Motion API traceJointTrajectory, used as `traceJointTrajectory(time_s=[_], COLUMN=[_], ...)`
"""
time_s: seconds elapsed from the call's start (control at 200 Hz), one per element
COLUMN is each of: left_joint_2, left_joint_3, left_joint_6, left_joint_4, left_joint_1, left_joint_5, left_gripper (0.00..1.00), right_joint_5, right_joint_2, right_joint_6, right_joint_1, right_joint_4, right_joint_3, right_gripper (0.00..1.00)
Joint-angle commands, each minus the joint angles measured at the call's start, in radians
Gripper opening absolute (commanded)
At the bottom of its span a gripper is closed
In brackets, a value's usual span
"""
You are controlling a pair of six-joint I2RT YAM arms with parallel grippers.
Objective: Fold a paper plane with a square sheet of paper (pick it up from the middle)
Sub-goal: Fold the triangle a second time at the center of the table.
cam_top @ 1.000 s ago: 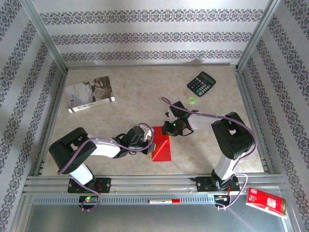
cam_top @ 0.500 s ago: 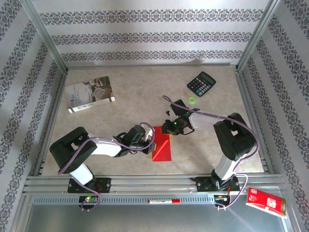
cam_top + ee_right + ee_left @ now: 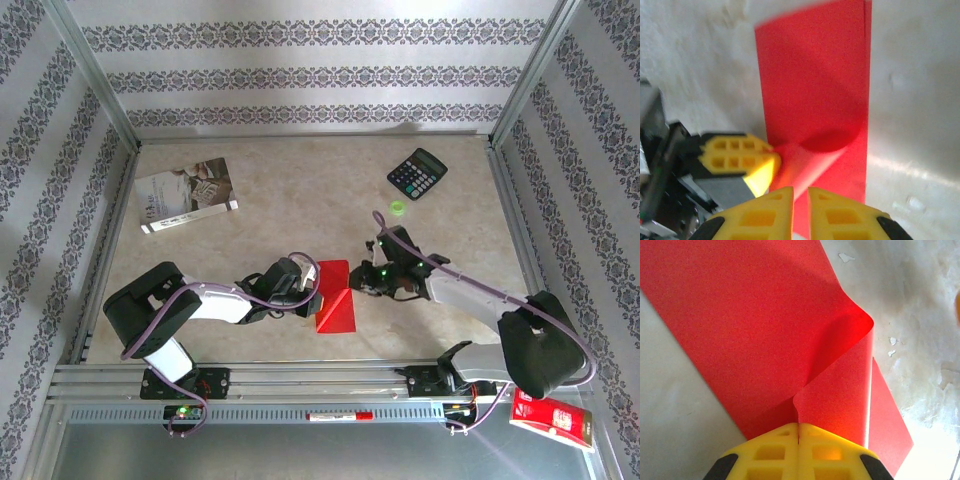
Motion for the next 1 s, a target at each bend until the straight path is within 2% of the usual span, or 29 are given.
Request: traceJointTrajectory(time_s=[0.0,0.225,0.405,0.654,0.994], left_joint_2=[0.049,0.062,0.073,0.066,0.038], left_joint_3=[-0.017,-0.002,0.011,0.028,0.082], left_joint_6=[-0.022,-0.026,-0.035,-0.039,-0.024], left_joint_4=[-0.074,-0.107,-0.115,-0.116,-0.131], left_joint_1=[0.027,0.035,0.039,0.039,0.046], left_joint_5=[-0.014,-0.010,-0.001,0.017,0.047], left_gripper=[0.00,0.00,0.00,0.00,0.00], right_joint_5=[0.028,0.061,0.117,0.155,0.184], right_joint_2=[-0.028,0.019,0.048,0.069,0.087], right_joint_6=[0.135,0.223,0.260,0.259,0.224], right_joint_1=[0.065,0.192,0.250,0.262,0.262], right_joint_4=[0.098,0.231,0.287,0.306,0.245], right_joint_3=[-0.037,-0.080,-0.129,-0.190,-0.218], right_gripper=[0.13,0.10,0.08,0.07,0.06])
